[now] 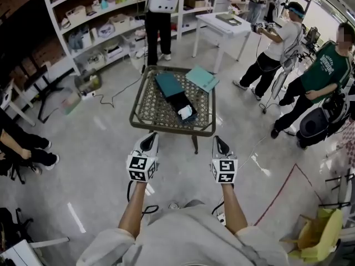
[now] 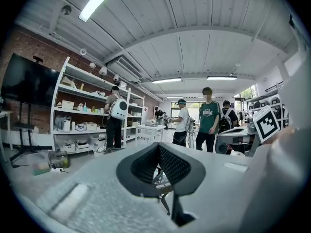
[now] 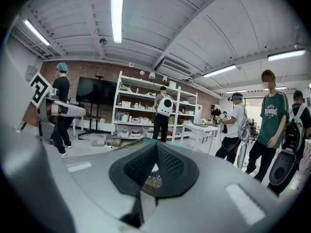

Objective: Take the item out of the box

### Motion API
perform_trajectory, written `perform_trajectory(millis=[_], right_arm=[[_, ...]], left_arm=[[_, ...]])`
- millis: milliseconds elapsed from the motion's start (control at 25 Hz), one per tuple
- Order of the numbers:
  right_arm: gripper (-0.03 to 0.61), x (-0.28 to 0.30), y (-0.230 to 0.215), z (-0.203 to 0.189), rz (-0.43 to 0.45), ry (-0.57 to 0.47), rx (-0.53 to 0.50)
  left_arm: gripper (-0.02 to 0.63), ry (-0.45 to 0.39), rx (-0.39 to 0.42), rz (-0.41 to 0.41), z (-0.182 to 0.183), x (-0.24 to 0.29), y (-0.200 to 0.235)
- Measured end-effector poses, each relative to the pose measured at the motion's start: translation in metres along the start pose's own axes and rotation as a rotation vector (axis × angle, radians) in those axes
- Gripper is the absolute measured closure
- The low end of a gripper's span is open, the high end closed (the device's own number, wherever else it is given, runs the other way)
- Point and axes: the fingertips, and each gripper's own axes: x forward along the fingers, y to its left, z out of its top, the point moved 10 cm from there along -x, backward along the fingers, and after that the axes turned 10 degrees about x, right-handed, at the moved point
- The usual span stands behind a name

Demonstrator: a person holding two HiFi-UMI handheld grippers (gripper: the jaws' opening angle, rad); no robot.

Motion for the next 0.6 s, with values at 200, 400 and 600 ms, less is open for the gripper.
perform_trajectory(millis=[200,400,600], right_arm=[[0.578,0.020,-0.005,0.006,-0.007,-0.001,0.001],[0.578,0.037,-0.006,0.005,-0.012,0.006,0.009],[0.578,0.057,-0.009,0.003,-0.014,0.018,0.017]], left_arm=[[0.609,-0.003,0.004,-0.005,0.003,0.018,0.013],[0.609,0.003,0.001,-0.014,0.000,0.032,0.024],[0.609,0.015,0.001,-0.027,-0.004,0.052,0.033]])
